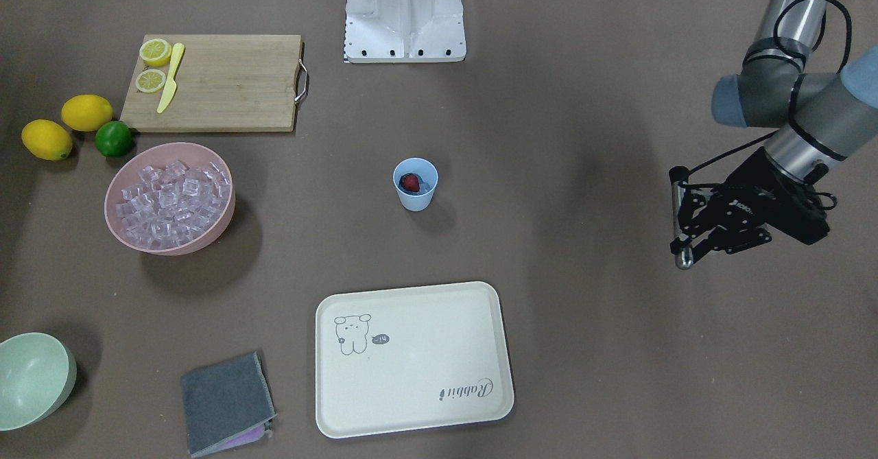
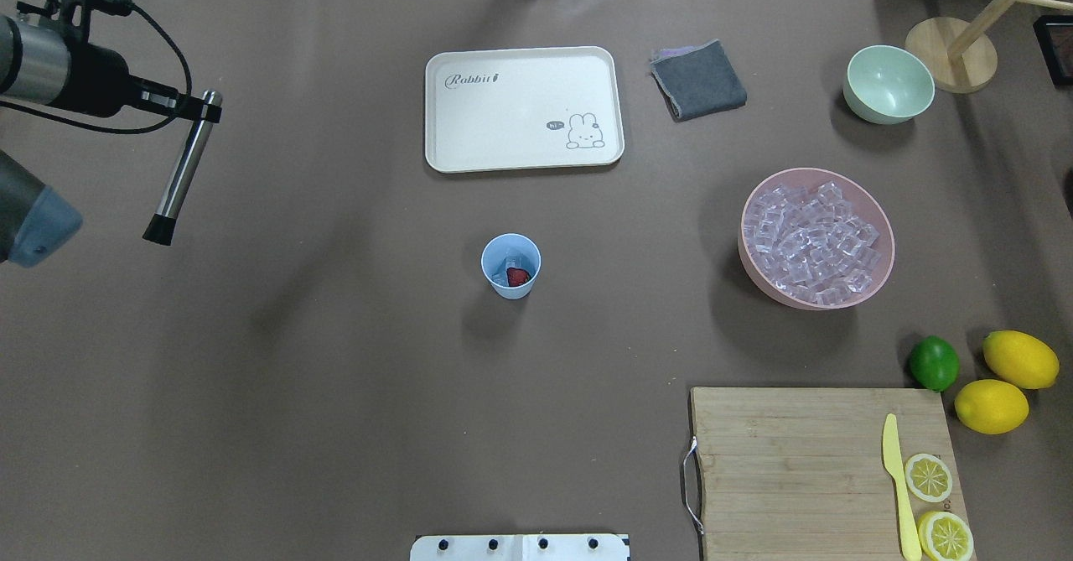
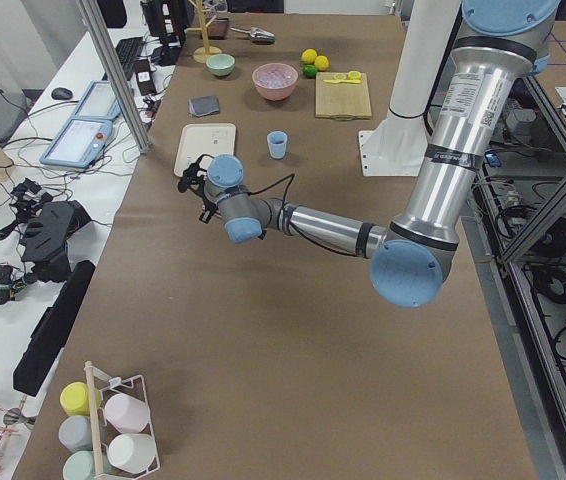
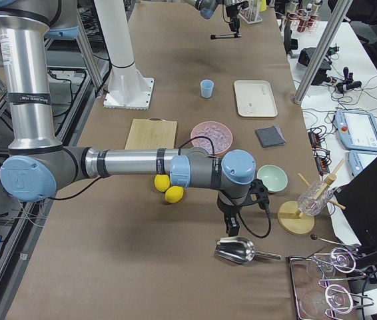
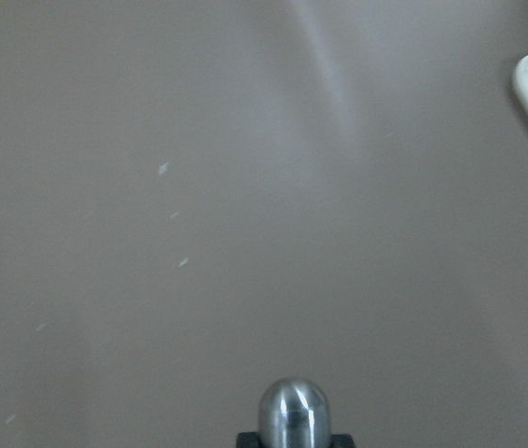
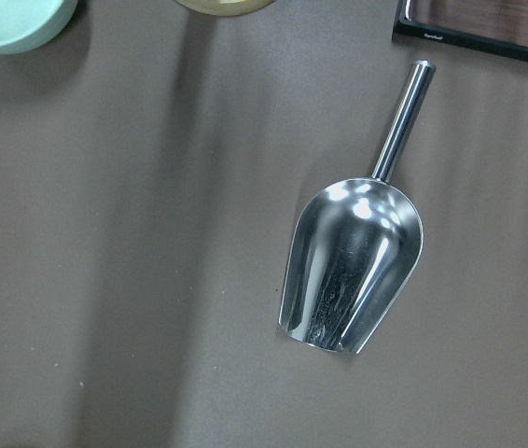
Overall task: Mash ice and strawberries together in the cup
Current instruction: 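Carry the pestle with the left gripper and lower it into the cup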
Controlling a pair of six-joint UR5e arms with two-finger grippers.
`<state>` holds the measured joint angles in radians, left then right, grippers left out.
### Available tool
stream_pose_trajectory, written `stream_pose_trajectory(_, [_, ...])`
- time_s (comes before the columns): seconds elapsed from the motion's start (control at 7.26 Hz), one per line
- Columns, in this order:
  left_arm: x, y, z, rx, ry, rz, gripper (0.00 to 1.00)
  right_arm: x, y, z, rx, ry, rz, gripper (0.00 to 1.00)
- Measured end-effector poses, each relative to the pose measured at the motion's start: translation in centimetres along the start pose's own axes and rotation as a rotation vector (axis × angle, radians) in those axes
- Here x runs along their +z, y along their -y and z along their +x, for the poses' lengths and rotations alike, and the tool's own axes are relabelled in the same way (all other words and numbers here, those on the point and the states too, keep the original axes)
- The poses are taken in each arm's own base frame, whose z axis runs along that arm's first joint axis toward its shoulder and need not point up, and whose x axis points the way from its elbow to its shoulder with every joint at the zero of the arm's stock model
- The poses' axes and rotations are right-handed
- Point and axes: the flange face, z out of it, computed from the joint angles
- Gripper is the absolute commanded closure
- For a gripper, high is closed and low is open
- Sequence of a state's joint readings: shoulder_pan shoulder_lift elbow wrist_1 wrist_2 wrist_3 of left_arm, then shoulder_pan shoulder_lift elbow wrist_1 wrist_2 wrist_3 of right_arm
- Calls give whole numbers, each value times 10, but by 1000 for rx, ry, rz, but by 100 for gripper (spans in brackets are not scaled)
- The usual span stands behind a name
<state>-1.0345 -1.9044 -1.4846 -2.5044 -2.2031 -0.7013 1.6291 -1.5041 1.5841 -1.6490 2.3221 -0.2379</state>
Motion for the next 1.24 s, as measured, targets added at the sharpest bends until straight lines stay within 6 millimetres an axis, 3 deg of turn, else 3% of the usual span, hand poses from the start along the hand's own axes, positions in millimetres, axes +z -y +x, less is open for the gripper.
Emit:
stream_pose_trajectory(0.28, [32,11,96,111,-53,73,100,-1,1,0,-1,-1,1,1])
stream_pose_trajectory(0.55, [59,4,206,192,-130,192,100,-2,2,-1,-2,-2,3,1])
stream_pose_trajectory(0.83, [40,13,258,195,-245,323,100,-2,3,-1,-1,-3,3,1])
stream_pose_trajectory(1.24, [17,51,306,157,-380,457,100,0,1,1,2,-2,-1,1])
